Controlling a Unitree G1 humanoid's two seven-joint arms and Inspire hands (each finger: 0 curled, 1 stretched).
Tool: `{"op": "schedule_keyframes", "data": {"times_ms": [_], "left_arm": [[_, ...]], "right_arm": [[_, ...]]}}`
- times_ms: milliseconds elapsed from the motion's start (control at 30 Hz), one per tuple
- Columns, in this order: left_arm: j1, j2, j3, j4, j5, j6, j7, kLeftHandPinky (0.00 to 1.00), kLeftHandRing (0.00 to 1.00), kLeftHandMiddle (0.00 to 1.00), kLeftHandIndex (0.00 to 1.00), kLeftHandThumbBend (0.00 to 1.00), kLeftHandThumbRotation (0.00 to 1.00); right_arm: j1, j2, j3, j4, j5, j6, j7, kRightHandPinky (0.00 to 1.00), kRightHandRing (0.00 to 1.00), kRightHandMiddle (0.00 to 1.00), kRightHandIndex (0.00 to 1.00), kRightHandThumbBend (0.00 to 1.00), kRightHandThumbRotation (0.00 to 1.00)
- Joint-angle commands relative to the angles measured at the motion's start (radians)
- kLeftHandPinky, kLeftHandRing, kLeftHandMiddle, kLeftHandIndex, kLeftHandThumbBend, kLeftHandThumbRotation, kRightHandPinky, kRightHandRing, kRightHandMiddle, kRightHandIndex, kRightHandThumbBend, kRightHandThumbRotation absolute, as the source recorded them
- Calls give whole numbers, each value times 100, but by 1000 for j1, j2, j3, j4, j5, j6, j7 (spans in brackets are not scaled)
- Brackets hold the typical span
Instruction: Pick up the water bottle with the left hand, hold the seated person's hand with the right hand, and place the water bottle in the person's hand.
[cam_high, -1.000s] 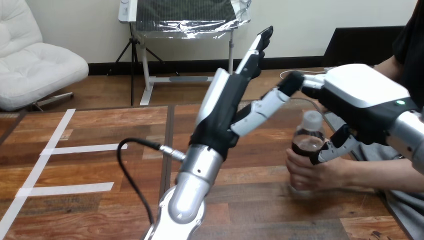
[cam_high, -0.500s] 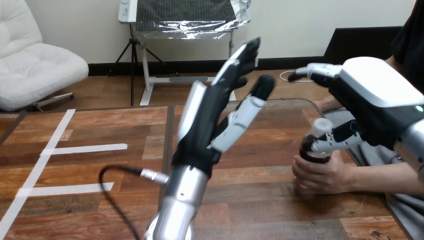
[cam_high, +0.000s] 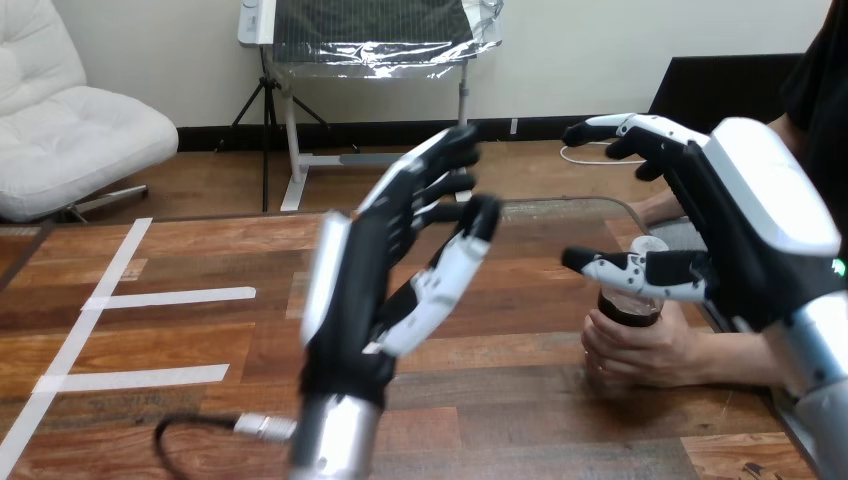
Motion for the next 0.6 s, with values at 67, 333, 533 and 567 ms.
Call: {"op": "schedule_keyframes", "data": {"times_ms": [67, 333, 533, 567], "left_arm": [[74, -22, 26, -62, 4, -92, 47, 58, 65, 71, 72, 35, 14], [175, -1, 24, -82, -6, -143, 79, 57, 63, 69, 71, 34, 5], [229, 17, 27, -95, 1, -166, 104, 57, 63, 69, 71, 36, 1], [235, 20, 27, -97, 3, -167, 108, 57, 63, 69, 71, 36, 1]], "right_arm": [[-1, 68, 10, 25, -6, -66, -86, 56, 65, 70, 70, 49, 0], [12, 104, 31, 82, 9, -148, -128, 52, 62, 67, 67, 48, 0], [26, 124, 37, 105, 35, -172, -129, 49, 58, 64, 64, 46, 0], [29, 126, 37, 105, 35, -172, -129, 49, 57, 63, 64, 46, 0]]}}
